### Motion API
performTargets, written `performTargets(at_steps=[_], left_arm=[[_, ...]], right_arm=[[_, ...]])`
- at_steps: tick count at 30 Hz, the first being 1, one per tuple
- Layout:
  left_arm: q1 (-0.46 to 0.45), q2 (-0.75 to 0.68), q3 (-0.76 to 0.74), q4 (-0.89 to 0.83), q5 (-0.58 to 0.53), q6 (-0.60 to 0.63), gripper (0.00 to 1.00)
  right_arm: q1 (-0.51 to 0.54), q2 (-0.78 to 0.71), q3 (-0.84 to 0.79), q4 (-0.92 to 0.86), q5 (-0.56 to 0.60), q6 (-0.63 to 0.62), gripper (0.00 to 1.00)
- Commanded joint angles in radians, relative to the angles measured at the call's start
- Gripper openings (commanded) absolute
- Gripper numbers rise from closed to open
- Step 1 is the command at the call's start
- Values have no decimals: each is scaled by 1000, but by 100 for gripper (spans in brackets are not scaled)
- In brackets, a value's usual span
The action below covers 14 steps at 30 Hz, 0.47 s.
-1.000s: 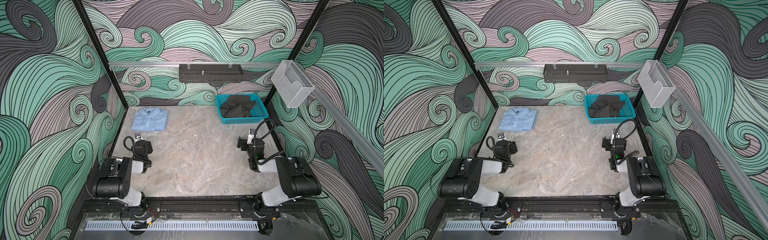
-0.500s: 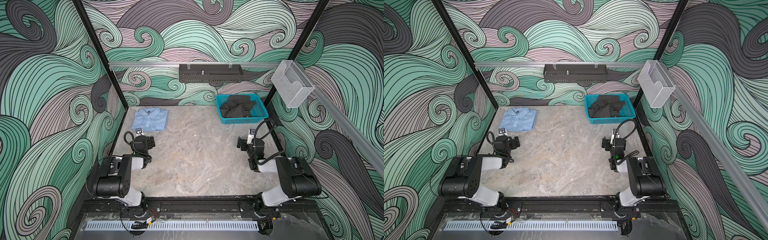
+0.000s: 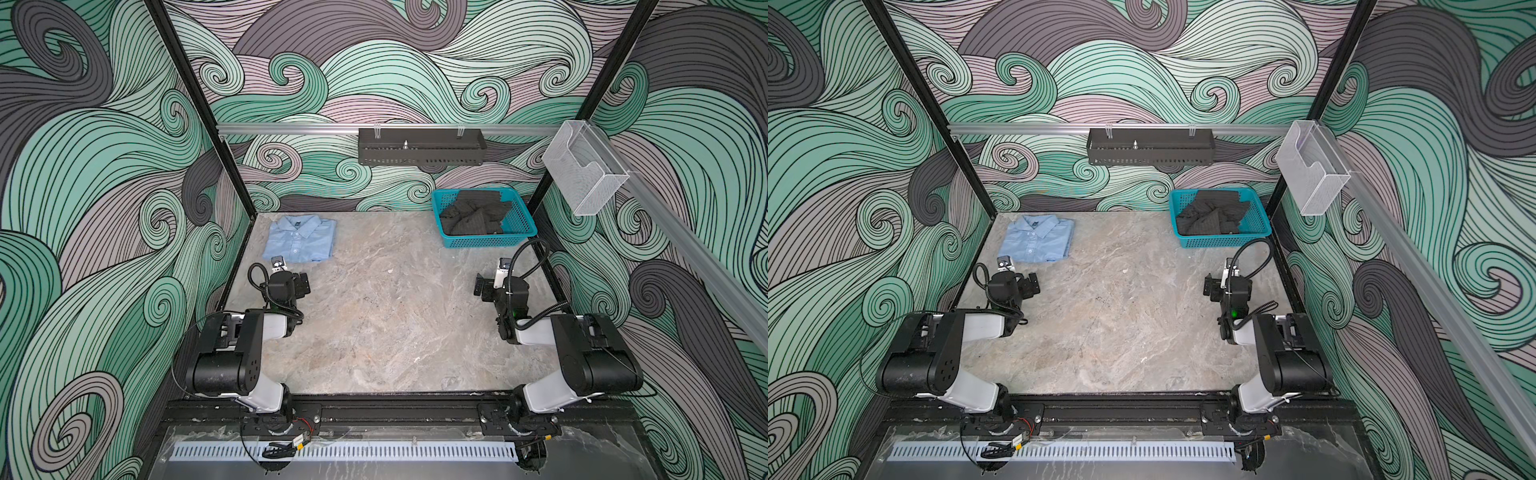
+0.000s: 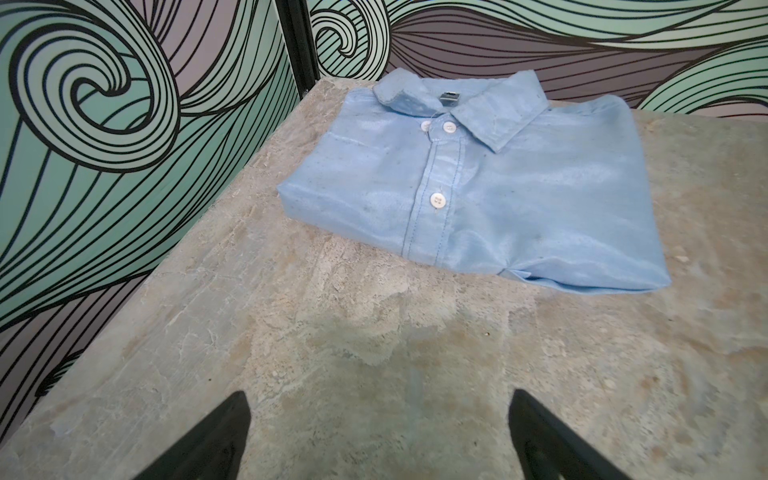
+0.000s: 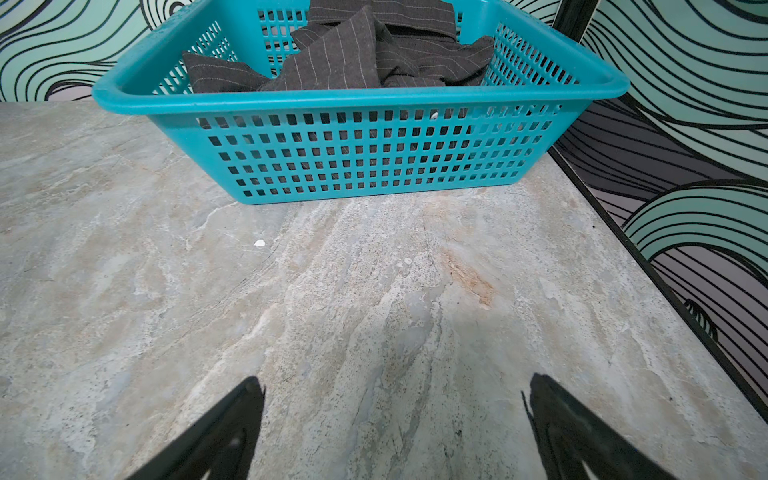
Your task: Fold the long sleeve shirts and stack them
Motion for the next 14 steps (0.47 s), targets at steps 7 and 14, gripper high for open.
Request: performTargets(at_steps=[7, 14], left_arm=[[2, -9, 9, -6, 10, 5, 99], [3, -9, 9, -4, 9, 5, 99]], right_arm=[[2, -6, 21, 3, -2, 3, 99], [3, -8, 18, 4, -1, 3, 99]])
